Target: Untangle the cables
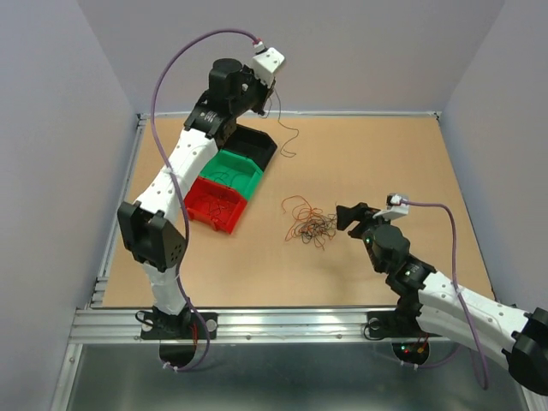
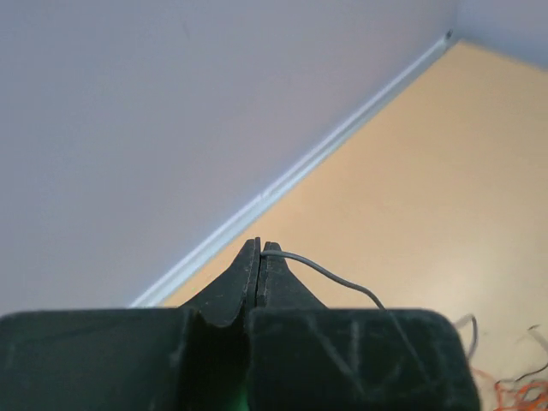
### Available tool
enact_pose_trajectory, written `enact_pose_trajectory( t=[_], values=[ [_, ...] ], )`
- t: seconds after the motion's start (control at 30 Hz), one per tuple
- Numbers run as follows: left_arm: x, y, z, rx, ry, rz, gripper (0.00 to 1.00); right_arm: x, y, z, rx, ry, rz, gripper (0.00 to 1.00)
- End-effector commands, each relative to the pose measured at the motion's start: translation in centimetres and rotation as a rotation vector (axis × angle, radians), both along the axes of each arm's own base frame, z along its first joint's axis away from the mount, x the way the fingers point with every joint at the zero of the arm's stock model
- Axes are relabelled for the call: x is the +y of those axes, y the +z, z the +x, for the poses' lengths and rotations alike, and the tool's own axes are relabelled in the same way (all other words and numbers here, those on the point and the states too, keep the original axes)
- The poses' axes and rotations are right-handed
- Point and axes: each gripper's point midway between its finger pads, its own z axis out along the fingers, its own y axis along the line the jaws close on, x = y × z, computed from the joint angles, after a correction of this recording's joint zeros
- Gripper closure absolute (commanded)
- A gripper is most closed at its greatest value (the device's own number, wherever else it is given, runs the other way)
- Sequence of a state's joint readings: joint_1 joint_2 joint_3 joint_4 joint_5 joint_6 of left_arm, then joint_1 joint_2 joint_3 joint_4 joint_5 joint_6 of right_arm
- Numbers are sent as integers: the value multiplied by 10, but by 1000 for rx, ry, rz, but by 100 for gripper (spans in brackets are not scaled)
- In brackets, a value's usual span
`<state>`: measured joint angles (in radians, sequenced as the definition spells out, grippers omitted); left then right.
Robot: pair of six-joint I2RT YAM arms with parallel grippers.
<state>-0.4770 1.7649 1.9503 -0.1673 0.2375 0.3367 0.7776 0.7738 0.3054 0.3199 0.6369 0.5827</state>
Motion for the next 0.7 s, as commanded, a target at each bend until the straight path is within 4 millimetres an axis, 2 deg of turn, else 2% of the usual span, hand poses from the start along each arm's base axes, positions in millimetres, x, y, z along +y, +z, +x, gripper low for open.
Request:
enact_pose_trajectory(
  t=[0.0,0.03,0.1,0.13,0.2,0.23,0.33,0.37,0.47,0.67],
  values=[
    [46,1,30,-65,31,17,100,-14,-9,-5,12,-32,-40,22],
    [47,-21,32,-31,0,29,100,-15,-7,-6,6,-32,-35,22],
    [60,-37,35,-26,1,50,100,-15,-7,-7,3,-29,-36,21],
    [71,-63,38,6,8,66,100,-15,-5,-7,-2,-29,-30,21],
    [78,-74,40,-13,4,87,100,-15,-4,-7,-4,-24,-27,21],
    [86,-95,40,19,4,103,100,-14,-3,-7,-4,-19,-28,21],
    [94,-116,37,41,-12,111,100,-12,-2,-6,-4,-14,-37,21],
    [103,-118,39,43,0,108,100,-12,-3,-6,-1,-12,-40,21],
    [112,-116,41,40,18,89,100,-10,-4,-6,4,-6,-44,21],
    [127,-70,44,-25,82,35,100,-6,-8,-5,16,10,-45,22]
  ],
)
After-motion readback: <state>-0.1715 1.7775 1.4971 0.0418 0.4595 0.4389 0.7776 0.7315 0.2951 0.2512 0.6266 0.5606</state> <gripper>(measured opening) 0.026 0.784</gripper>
